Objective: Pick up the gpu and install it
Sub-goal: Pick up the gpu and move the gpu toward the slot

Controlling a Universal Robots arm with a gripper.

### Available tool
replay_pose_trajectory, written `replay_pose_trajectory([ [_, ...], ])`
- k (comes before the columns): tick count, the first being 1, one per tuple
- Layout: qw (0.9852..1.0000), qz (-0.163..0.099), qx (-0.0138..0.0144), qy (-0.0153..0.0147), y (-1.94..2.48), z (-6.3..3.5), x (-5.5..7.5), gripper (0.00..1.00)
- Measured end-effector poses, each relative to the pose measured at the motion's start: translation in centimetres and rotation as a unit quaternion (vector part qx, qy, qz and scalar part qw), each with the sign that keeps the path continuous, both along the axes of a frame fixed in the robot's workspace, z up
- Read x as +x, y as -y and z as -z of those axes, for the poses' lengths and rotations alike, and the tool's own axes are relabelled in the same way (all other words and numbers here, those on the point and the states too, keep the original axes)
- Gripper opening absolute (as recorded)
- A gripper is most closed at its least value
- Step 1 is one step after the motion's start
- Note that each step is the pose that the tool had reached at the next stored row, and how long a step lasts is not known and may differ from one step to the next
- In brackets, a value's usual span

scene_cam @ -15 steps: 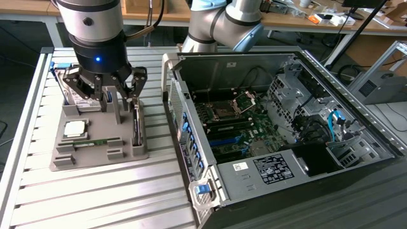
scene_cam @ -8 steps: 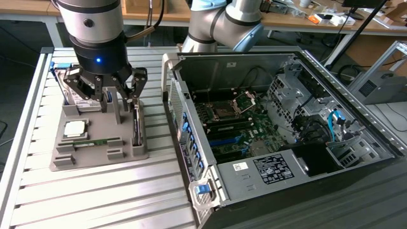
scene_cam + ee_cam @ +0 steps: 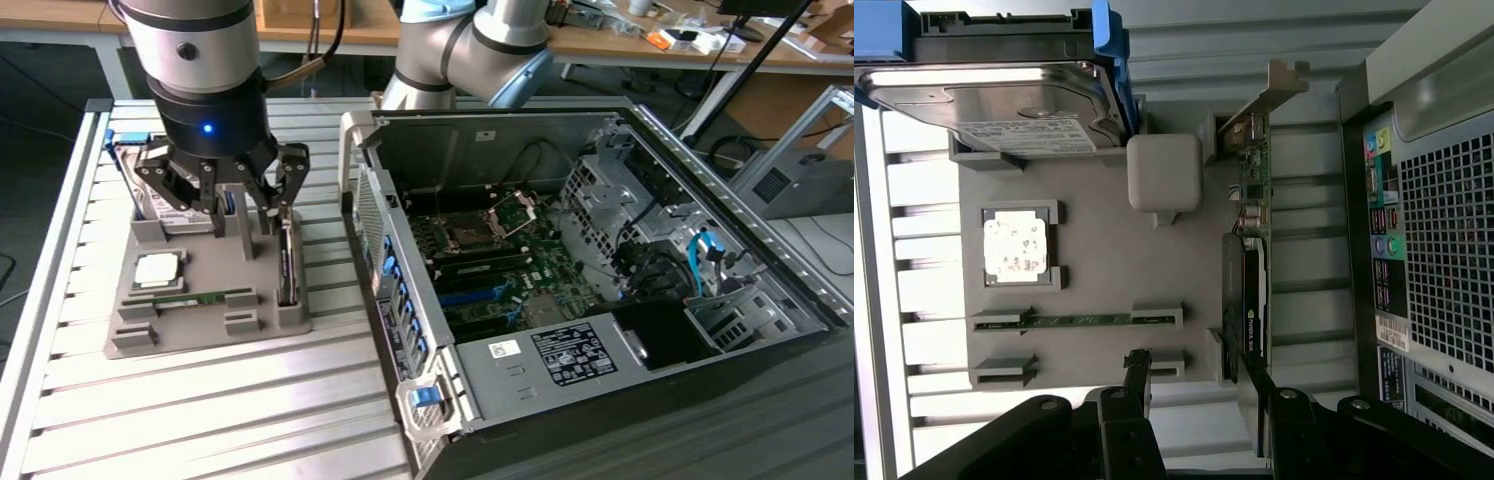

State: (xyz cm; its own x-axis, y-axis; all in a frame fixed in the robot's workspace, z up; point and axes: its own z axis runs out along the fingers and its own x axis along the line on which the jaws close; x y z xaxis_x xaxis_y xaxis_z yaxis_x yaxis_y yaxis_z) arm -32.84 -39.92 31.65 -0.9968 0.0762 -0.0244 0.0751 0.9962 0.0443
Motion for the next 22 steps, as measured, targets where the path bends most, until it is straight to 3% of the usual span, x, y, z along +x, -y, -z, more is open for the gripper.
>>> replay_pose_trajectory([
  [22, 1.0000, 0.000, 0.0000, 0.0000, 0.00, 0.73, 0.16, 0.48],
])
